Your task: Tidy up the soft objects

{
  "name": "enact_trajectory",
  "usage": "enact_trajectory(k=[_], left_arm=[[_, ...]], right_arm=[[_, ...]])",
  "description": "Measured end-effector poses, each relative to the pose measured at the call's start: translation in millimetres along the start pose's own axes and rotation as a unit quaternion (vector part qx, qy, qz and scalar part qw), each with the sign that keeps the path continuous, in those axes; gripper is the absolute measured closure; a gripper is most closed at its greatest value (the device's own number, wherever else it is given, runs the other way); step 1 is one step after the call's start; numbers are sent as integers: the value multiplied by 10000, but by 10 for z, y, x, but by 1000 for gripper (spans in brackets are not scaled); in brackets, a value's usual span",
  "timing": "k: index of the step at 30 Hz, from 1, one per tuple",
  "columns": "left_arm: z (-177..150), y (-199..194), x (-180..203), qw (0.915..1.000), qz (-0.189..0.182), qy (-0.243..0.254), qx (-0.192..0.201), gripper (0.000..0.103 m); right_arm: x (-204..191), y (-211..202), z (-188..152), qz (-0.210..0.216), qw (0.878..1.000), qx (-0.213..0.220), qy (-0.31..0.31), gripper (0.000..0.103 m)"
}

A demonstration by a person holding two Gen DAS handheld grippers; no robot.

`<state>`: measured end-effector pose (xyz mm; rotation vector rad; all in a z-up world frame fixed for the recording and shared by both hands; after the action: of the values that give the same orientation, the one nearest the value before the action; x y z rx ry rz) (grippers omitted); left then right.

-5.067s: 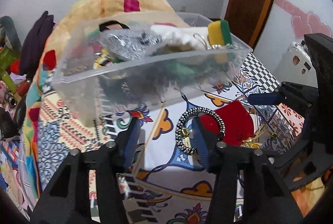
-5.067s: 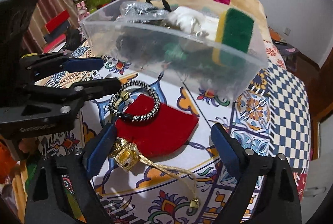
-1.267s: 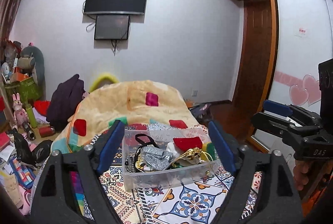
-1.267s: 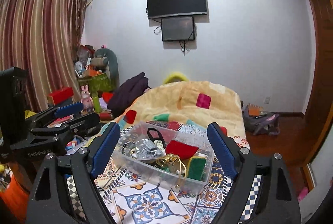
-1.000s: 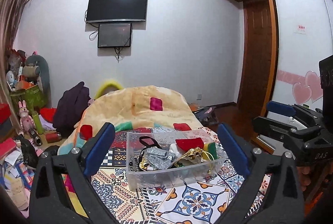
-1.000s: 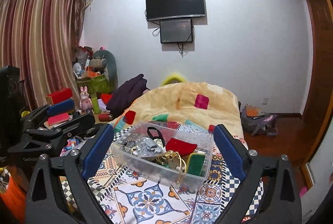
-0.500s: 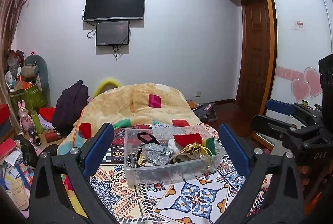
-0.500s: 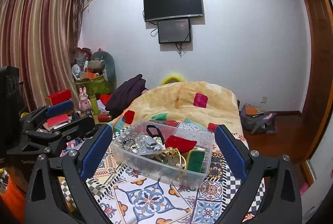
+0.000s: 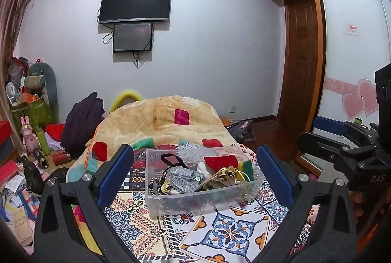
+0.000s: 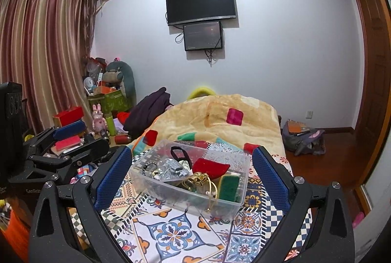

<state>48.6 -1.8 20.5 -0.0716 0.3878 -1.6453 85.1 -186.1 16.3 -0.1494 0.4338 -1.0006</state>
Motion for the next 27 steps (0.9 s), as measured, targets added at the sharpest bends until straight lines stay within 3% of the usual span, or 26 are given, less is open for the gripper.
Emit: enact_trajectory(k=[27], left_arm=[[-43,27,22,9999,-106,-80,-81,0]], right_arm=[[3,2,0,8,10000,-2,8,3]])
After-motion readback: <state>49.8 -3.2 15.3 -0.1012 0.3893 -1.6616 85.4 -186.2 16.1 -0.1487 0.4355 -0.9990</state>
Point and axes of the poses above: each gripper's, at about its wrist camera, not at the fingertips, and y roughly the way its jaws point, x to its right, z to its top, the point moved 2 cm from there along y, roughly the way its jaws point, and after that the axes turned 13 degrees about y, right-handed, at the moved point
